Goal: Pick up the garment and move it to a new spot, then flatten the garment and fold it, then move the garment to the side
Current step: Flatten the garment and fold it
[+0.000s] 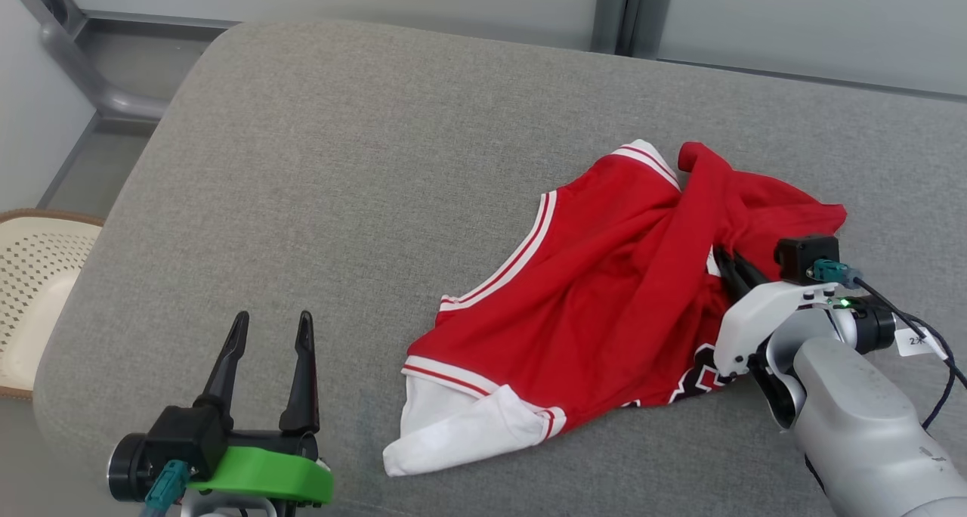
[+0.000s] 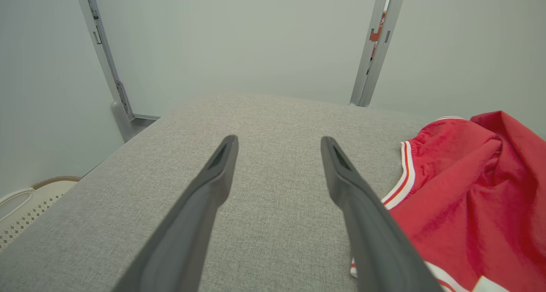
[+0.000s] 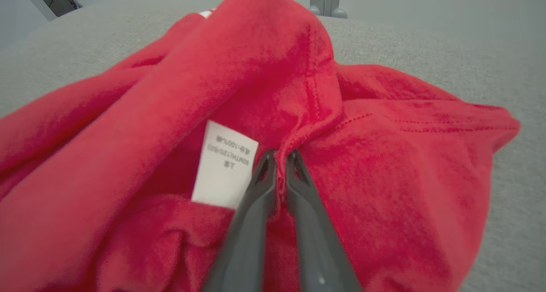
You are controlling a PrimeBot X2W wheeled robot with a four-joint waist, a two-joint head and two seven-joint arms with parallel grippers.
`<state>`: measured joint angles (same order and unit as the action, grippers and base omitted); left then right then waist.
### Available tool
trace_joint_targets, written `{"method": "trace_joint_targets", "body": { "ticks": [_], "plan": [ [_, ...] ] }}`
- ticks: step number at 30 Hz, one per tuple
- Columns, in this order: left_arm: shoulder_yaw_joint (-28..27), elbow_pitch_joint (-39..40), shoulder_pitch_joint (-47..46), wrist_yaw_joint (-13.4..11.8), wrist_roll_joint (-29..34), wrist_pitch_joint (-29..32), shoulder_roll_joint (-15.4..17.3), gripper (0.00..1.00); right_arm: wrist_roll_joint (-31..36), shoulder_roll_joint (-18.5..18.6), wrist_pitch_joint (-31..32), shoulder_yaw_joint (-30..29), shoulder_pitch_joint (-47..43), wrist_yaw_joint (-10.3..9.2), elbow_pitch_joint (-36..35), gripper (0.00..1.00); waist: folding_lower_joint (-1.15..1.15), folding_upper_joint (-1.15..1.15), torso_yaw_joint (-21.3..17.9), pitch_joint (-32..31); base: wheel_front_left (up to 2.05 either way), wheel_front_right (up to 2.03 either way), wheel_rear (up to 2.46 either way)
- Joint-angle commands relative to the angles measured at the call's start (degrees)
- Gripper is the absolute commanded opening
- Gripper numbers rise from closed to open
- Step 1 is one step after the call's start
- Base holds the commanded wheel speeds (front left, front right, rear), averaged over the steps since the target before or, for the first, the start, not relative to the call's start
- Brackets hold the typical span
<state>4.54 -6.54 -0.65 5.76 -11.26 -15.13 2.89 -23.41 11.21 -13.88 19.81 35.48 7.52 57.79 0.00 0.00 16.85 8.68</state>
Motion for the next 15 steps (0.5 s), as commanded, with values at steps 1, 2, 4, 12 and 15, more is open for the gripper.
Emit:
{"method": "trace_joint_targets", "body": {
  "ticks": [1, 2, 4, 12, 15],
  "plan": [
    [-0.18, -0.1, -0.29, -0.35, -0.39, 0.01, 0.05, 1.0, -0.91, 0.57, -0.85, 0.44, 0.56, -0.07, -0.28, 0.0, 0.0, 0.0, -0.93, -0.61, 0.0, 0.0, 0.0],
    [-0.13, -0.13, -0.06, -0.42, -0.35, 0.01, 0.05, 1.0, -1.17, 0.77, -1.07, 0.67, 0.4, -0.08, -0.7, 0.0, 0.0, 0.0, -1.39, -0.94, 0.0, 0.0, 0.0],
    [-0.07, -0.27, 0.46, -0.5, -0.46, 0.0, 0.06, 1.0, -1.66, 1.32, -1.34, 0.67, -0.12, -0.07, -1.87, 0.0, 0.0, 0.0, -2.28, -1.52, 0.0, 0.0, 0.0],
    [-0.79, -0.43, 2.57, -0.89, -1.04, 0.0, 0.06, 1.0, -0.98, 4.23, -1.3, -3.63, -8.04, -0.07, -17.41, 0.0, 0.0, 0.0, -7.63, -3.83, 0.0, 0.0, 0.0],
    [-0.79, -0.28, 3.27, -1.07, -1.02, 0.0, 0.06, 1.0, -0.49, 5.16, -1.31, -6.3, -13.52, -0.07, -23.36, 0.0, 0.0, 0.0, -9.68, -4.38, 0.0, 0.0, 0.0]
  ]
}}
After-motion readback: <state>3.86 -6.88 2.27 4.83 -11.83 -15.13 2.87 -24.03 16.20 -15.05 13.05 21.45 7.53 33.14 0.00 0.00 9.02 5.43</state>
